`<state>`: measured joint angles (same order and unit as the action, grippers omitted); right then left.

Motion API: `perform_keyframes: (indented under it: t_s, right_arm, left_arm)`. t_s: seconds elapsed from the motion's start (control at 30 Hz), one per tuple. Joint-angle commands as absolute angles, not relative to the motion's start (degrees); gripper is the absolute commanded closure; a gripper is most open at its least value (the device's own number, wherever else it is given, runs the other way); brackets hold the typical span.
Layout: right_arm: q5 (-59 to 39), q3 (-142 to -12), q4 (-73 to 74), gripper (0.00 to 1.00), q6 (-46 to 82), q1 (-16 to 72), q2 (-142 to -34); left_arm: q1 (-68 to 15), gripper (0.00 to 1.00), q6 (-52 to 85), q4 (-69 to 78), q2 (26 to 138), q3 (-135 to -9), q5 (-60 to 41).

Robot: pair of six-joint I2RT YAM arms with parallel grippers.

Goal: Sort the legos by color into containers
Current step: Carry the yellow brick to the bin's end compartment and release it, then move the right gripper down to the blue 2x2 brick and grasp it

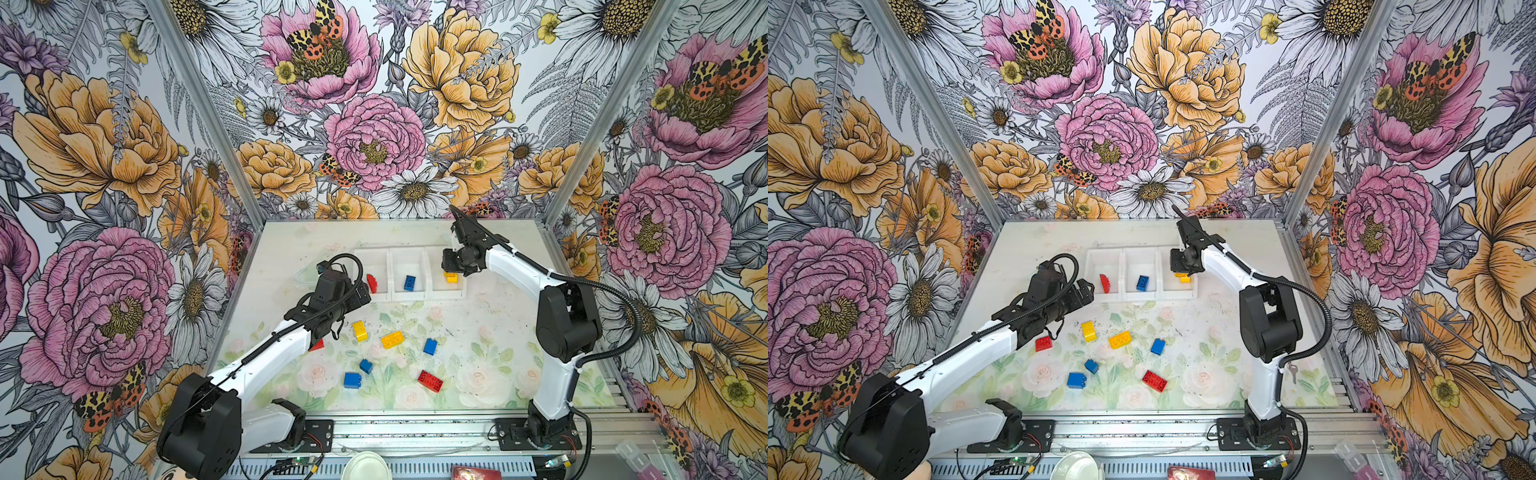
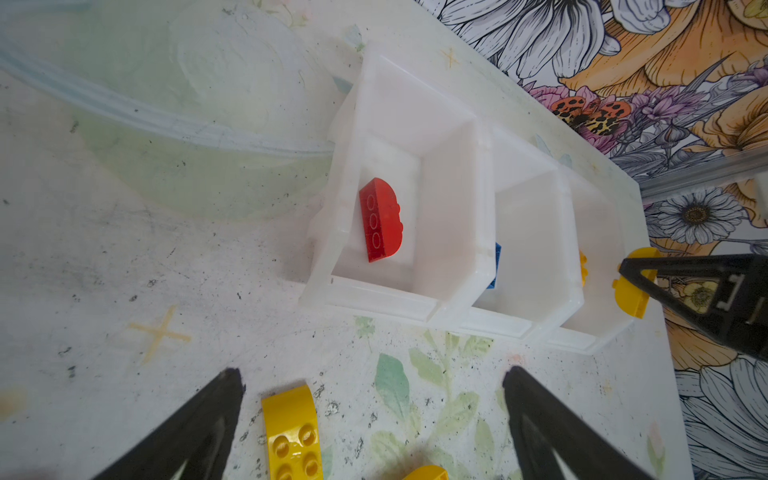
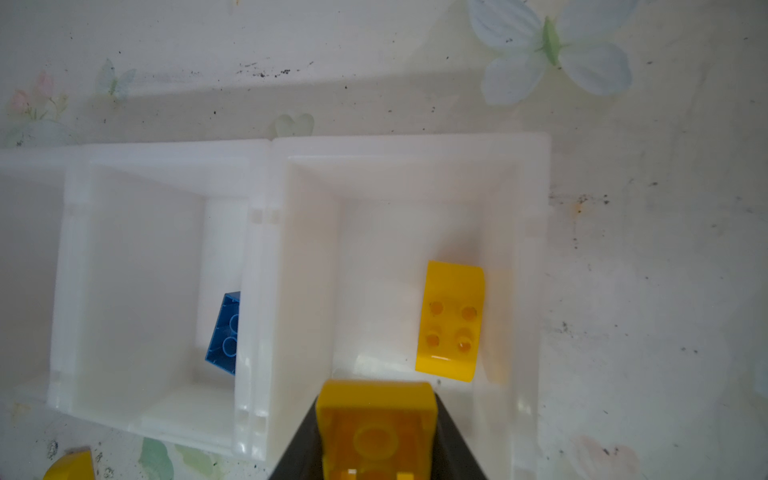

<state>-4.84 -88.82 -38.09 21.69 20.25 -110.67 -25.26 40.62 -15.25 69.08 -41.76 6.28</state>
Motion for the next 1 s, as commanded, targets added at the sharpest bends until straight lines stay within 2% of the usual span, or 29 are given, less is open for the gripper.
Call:
perform_keyframes:
  t_s: [0.0,0.13,0.43,0.77,0.97]
  right_arm:
    - [-5.54,-91.13,-38.14,0.81,21.09,20.83,-112.38]
    - [-5.38,-91.52,-38.23,0.80,21.34,20.93,-113.35]
    - [-5.87,-91.49,-38.23,0.67,21.35,21.01,-114.08]
    - [-6.18,-91.32,-38.41,0.57,21.46,21.27,-113.64]
    - [-6.23,-90.51,-38.72,0.54,21.82,21.44,-112.54]
  left_arm:
    - [-24.70,0.01,41.48,-15.63,68.26,-41.13,5.62]
    - [-24.61,0.01,41.46,-16.09,68.47,-41.22,5.78]
    - [-24.39,0.01,41.57,-16.61,68.62,-41.20,5.98]
    - [-24.04,0.01,41.54,-17.15,68.47,-41.40,5.99]
    - [-23.98,0.01,41.66,-17.23,68.49,-41.48,5.98]
